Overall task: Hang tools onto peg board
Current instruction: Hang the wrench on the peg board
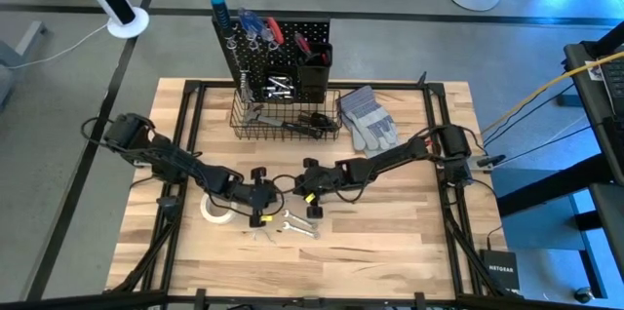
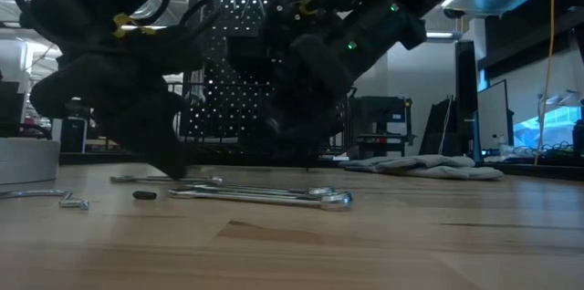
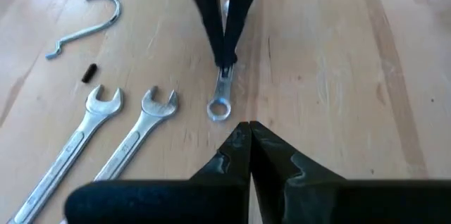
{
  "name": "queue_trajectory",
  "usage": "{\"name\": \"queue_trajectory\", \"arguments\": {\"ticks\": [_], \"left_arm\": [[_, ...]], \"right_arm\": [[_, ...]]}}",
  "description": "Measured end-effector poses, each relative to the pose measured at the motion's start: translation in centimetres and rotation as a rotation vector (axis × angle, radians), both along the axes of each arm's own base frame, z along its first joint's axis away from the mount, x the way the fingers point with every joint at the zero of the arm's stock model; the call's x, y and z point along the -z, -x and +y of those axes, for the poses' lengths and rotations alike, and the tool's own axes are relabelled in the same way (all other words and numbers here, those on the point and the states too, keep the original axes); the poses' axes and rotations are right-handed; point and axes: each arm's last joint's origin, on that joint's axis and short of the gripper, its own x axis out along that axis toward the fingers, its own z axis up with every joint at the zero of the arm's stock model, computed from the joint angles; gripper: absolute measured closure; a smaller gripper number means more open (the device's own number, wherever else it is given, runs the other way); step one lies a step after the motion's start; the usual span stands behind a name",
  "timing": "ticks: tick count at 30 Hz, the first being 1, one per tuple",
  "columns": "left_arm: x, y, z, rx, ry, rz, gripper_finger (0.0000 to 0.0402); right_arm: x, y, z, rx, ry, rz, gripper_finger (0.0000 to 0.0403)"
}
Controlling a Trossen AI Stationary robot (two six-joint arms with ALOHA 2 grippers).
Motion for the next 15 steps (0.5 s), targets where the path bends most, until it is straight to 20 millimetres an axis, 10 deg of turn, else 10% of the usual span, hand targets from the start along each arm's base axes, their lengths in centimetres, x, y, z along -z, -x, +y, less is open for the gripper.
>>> {"name": "queue_trajectory", "arguments": {"ticks": [15], "left_arm": [[-2.7, 0.2, 0.3, -0.043, 0.034, -0.122, 0.0397]], "right_arm": [[0.0, 0.1, 0.0, 0.001, 0.003, 0.015, 0.0393]]}}
